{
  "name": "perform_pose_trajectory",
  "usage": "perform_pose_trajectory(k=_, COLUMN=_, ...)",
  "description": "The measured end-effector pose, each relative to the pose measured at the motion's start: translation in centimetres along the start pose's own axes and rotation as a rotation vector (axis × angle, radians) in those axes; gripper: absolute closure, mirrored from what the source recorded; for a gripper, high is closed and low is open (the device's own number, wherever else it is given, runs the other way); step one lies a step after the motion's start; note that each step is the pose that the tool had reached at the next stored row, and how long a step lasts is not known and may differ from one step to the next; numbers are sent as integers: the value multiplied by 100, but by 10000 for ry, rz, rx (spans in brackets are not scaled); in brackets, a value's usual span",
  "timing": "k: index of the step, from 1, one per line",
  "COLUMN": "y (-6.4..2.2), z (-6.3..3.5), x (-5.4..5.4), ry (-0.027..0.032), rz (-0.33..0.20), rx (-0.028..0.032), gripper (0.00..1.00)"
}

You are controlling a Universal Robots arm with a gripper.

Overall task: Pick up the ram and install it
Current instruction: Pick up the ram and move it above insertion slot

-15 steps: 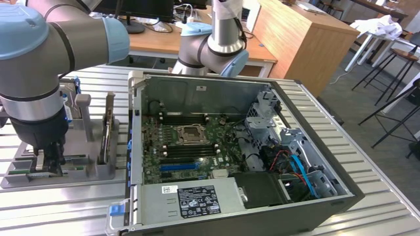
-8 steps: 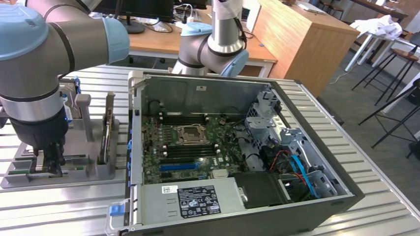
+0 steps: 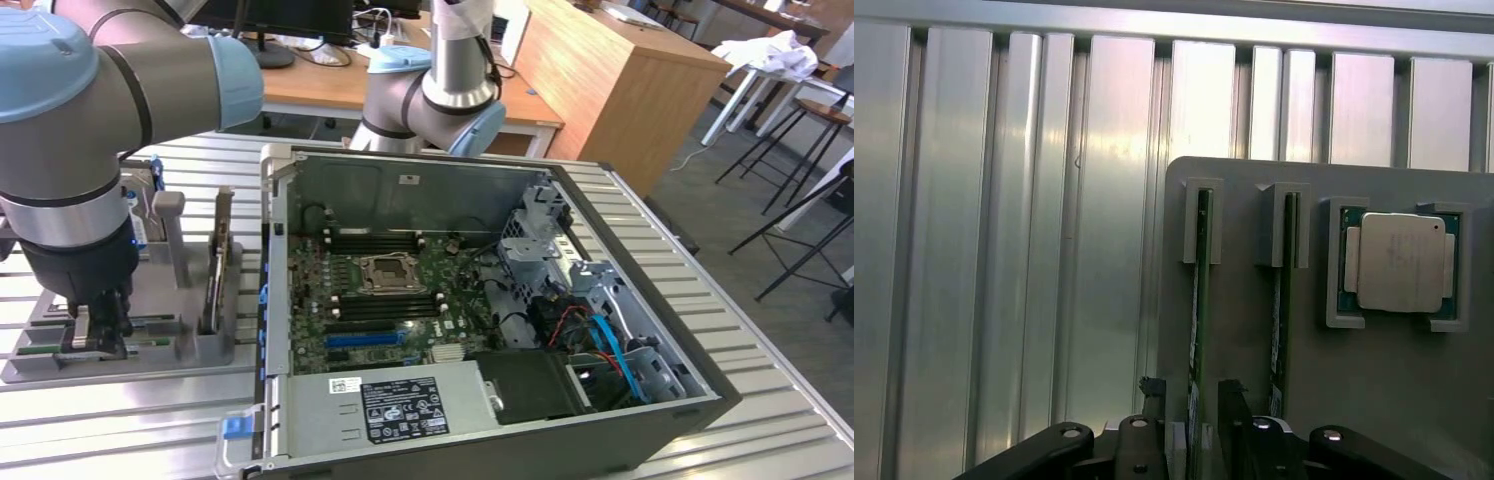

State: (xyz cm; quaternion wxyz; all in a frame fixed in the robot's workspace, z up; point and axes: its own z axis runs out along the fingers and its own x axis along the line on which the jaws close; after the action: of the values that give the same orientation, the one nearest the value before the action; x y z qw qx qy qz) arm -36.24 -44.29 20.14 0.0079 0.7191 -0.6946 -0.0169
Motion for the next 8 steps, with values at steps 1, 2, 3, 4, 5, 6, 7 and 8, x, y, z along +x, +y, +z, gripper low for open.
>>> perform_pose_trajectory(k=1, y=0, z=0, x=0, ry=0, rz=0, rx=0, gripper=66)
perform_pose_trajectory(k=2, y=0, z=0, x=0, ry=0, rz=0, rx=0, gripper=73)
perform_pose_trajectory(k=3, y=0, z=0, x=0, ry=0, rz=0, rx=0, gripper=73)
perform_pose_trajectory(k=4, y=0, z=0, x=0, ry=0, rz=0, rx=0, gripper=73)
perform_pose_trajectory(k=5, y=0, z=0, x=0, ry=0, rz=0, rx=0, gripper=73)
perform_pose_trajectory(k=6, y=0, z=0, x=0, ry=0, rz=0, rx=1, gripper=73)
perform_pose_trajectory(k=7, y=0, z=0, x=0, ry=0, rz=0, rx=0, gripper=73)
perform_pose_trajectory(k=8, y=0, z=0, x=-2, ry=0, rz=-1, rx=0, gripper=73)
